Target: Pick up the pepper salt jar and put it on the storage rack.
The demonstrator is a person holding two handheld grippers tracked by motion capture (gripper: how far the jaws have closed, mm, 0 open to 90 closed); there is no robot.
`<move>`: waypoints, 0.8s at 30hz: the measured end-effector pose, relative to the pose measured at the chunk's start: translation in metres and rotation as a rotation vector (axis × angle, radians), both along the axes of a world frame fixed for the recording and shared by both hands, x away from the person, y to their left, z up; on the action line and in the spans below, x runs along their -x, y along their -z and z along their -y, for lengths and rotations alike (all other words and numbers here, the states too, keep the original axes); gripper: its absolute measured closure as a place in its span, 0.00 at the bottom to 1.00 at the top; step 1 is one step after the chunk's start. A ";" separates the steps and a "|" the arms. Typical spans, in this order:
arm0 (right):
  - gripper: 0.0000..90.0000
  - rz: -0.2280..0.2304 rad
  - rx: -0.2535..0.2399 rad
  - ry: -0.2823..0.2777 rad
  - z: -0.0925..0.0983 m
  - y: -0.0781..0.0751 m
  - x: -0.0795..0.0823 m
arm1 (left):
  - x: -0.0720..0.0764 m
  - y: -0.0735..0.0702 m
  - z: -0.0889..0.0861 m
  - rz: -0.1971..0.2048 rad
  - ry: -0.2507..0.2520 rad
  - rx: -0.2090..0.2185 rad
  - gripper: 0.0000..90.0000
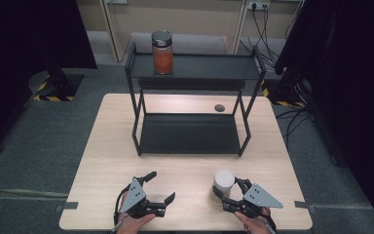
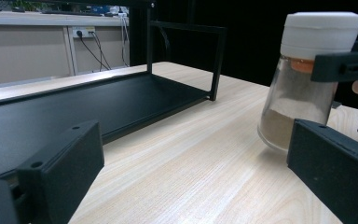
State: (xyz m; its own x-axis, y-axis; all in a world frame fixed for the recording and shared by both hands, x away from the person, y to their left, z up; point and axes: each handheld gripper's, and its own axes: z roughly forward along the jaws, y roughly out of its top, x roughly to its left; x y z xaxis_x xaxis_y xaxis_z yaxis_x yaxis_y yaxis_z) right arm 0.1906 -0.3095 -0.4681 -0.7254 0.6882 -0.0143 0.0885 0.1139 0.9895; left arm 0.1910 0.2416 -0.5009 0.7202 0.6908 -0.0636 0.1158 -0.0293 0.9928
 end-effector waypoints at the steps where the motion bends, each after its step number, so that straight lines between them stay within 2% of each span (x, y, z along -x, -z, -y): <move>1: 0.39 -0.001 -0.003 0.001 0.000 -0.001 -0.001 | 0.000 0.000 0.000 -0.001 0.001 0.003 0.04; 24: 0.39 -0.012 -0.008 0.008 0.000 -0.047 -0.018 | -0.002 0.001 -0.001 -0.020 -0.007 0.006 0.04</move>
